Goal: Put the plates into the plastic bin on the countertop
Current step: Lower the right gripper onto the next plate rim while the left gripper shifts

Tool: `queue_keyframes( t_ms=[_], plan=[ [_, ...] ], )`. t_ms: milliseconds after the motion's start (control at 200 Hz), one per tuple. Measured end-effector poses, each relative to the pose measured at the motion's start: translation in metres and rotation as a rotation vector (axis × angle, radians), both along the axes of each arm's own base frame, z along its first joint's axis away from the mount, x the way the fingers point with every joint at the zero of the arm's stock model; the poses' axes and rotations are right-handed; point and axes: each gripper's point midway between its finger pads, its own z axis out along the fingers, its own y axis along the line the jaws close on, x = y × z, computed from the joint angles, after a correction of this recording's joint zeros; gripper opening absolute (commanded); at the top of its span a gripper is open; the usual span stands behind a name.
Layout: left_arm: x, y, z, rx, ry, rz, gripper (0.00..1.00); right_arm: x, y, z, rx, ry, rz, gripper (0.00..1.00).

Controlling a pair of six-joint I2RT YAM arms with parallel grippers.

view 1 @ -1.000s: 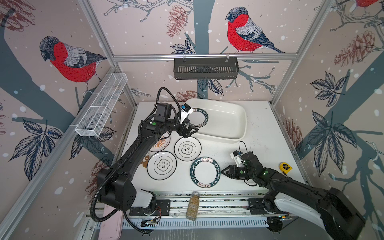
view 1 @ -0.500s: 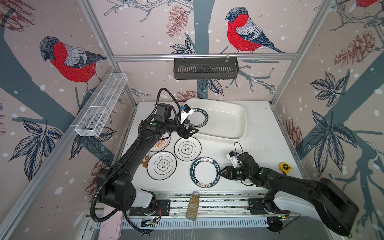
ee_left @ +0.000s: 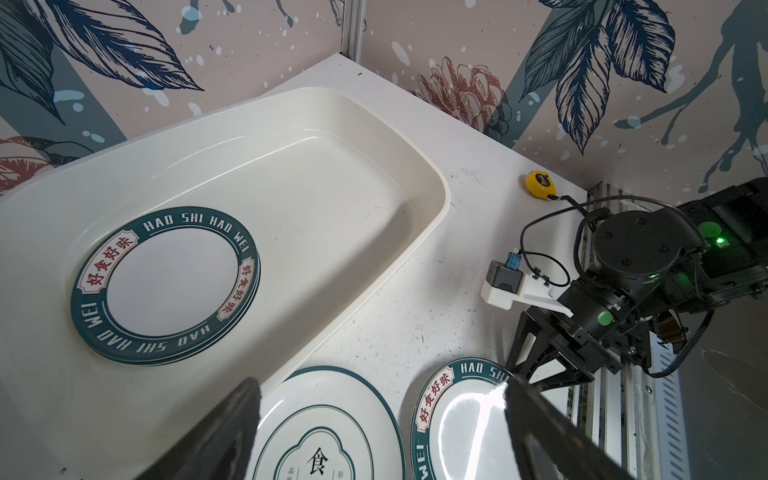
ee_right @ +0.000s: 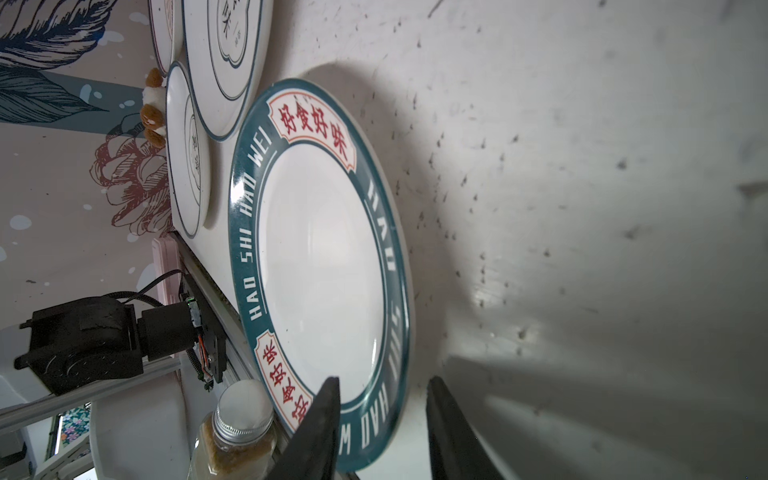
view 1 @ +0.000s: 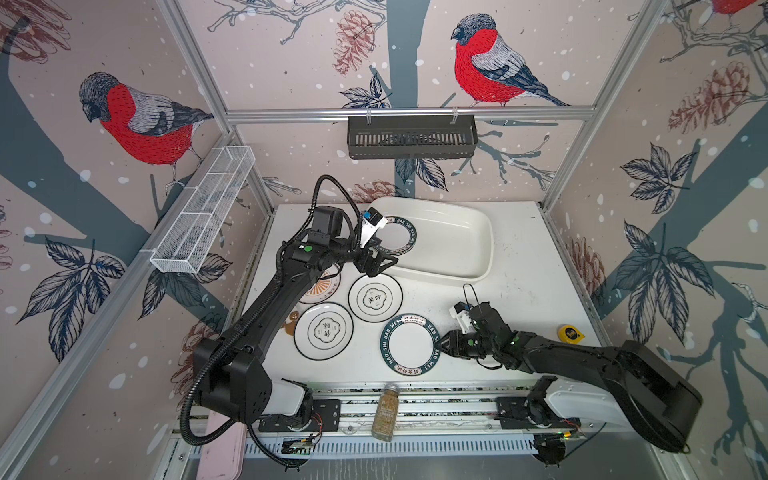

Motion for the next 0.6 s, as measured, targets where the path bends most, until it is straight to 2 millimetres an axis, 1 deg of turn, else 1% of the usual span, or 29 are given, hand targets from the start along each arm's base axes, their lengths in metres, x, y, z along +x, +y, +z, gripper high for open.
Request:
queue_keyframes(
  t_ms=[120, 255, 420, 595],
  plan=[
    [-0.001, 0.000, 0.001, -0.002, -0.001, -0.001, 0.91, 0.002, 0.002, 0.000, 0.000, -0.004, 0.000, 0.33],
    [-0.001, 0.000, 0.000, -0.002, 0.000, -0.002, 0.91, 0.003, 0.002, -0.008, -0.013, 0.023, -0.017, 0.31],
    [-0.002, 0.000, -0.001, -0.004, 0.001, -0.004, 0.91, 0.007, 0.006, -0.009, -0.004, 0.015, -0.017, 0.27],
    [-0.002, 0.000, -0.001, -0.005, 0.000, -0.005, 0.91, 0.008, 0.006, -0.011, -0.006, 0.018, -0.021, 0.22]
  ],
)
